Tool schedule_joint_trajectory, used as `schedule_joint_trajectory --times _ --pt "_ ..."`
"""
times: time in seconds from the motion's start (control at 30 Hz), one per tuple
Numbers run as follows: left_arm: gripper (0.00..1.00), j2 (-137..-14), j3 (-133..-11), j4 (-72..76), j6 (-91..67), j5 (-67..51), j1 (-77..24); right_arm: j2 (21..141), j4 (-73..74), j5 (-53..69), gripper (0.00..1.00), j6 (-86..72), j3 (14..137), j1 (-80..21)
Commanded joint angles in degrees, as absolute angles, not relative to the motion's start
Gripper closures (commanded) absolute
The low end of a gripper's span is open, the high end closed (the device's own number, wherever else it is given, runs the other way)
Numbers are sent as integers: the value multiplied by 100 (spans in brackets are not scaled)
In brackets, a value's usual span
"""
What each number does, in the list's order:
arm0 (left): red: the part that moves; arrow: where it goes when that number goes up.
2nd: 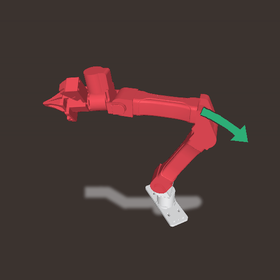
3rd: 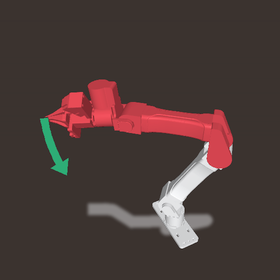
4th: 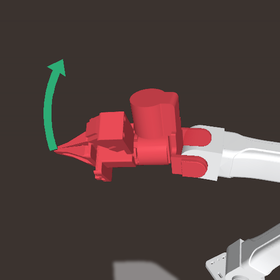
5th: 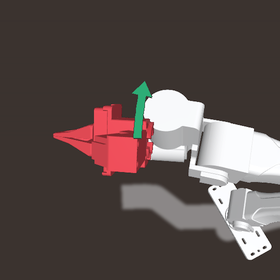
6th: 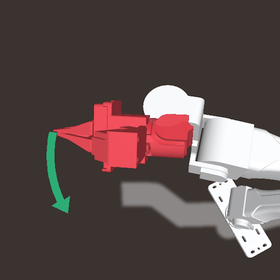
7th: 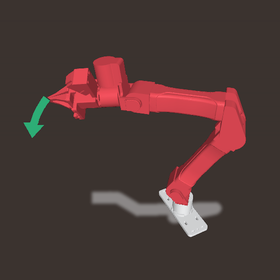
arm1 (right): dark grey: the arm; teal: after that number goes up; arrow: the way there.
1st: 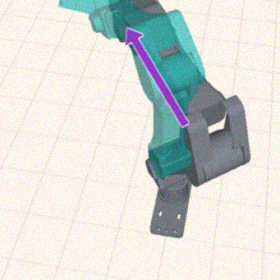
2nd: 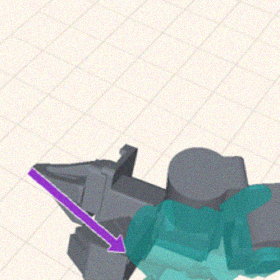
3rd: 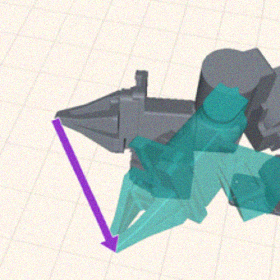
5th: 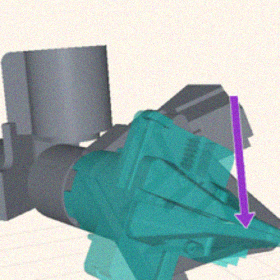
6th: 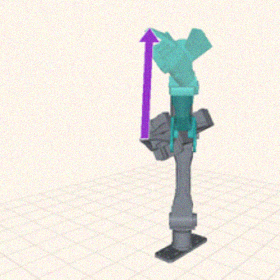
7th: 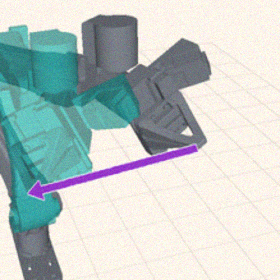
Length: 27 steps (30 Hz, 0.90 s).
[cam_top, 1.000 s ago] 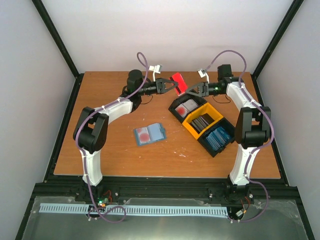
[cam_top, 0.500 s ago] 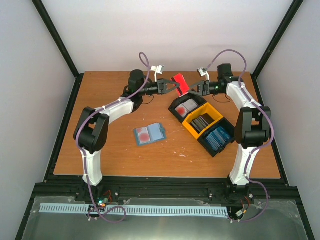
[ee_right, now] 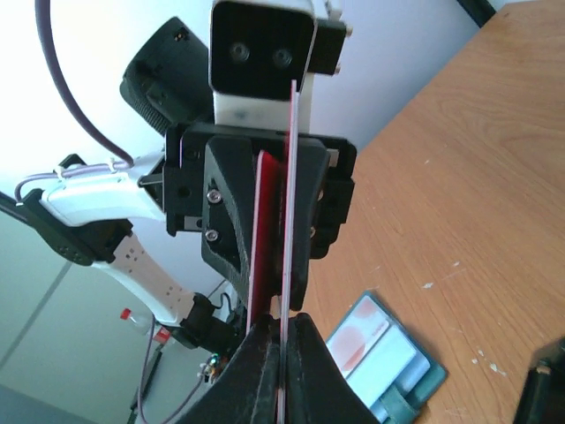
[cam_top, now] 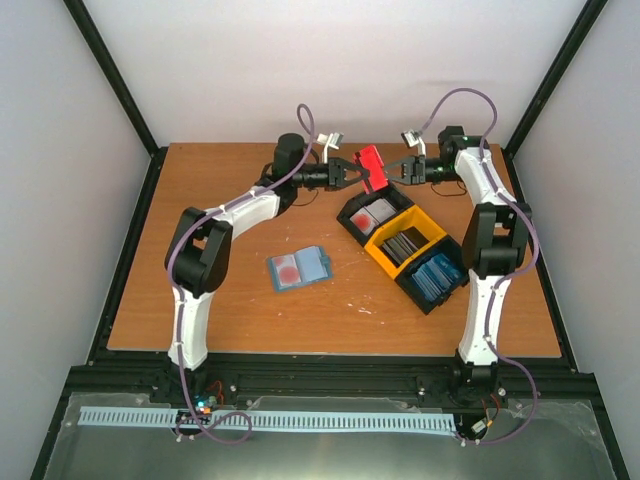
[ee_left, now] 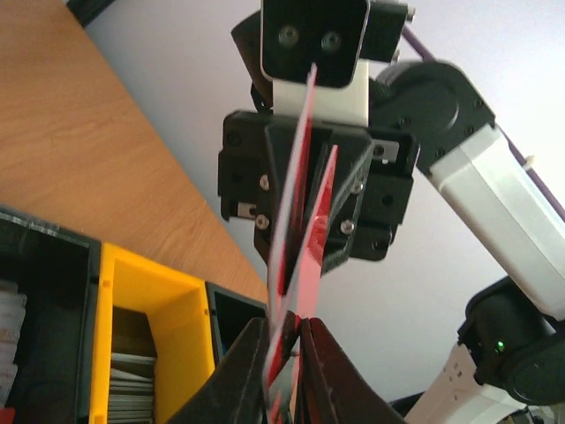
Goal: Put the credit cards into the card holder
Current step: Pick up the credit card from the storage box.
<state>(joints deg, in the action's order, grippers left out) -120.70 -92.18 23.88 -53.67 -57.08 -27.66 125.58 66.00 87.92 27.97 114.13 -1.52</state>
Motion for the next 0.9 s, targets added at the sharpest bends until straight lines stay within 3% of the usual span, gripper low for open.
schedule_joint_trajectory --times 0.0,0.2,0.3,0.43,0.5,0.57,0.6,0.73,0.87 --pt "89 -12306 -9377 1993 -5228 -5889 -2872 13142 8632 9607 97 4540 12036 141" --pt "90 -12401 -9404 1851 -5137 -5824 -2835 13196 8605 9311 97 4500 12063 199" --pt "98 -12404 -9375 1733 -5012 -5720 -2821 13262 8503 9252 97 4364 12058 247" --pt "99 -12298 -9239 1487 -4762 -5514 -2812 13223 7987 8993 97 3786 11939 281" --pt "99 -12204 -9141 1348 -4618 -5368 -2812 12902 6789 8437 97 2590 11505 258" --pt "99 -12097 -9014 1261 -4497 -5239 -2812 11937 3826 6519 97 -52 10043 177" --pt "99 -12060 -8940 1219 -4451 -5201 -2804 11543 2898 6222 97 -700 9284 186" --pt "99 -11882 -8728 1003 -4248 -5034 -2787 11763 3958 5807 97 -231 9896 156" --pt "99 -11521 -8418 823 -4004 -4707 -2763 11766 3970 5640 97 -198 9815 44"
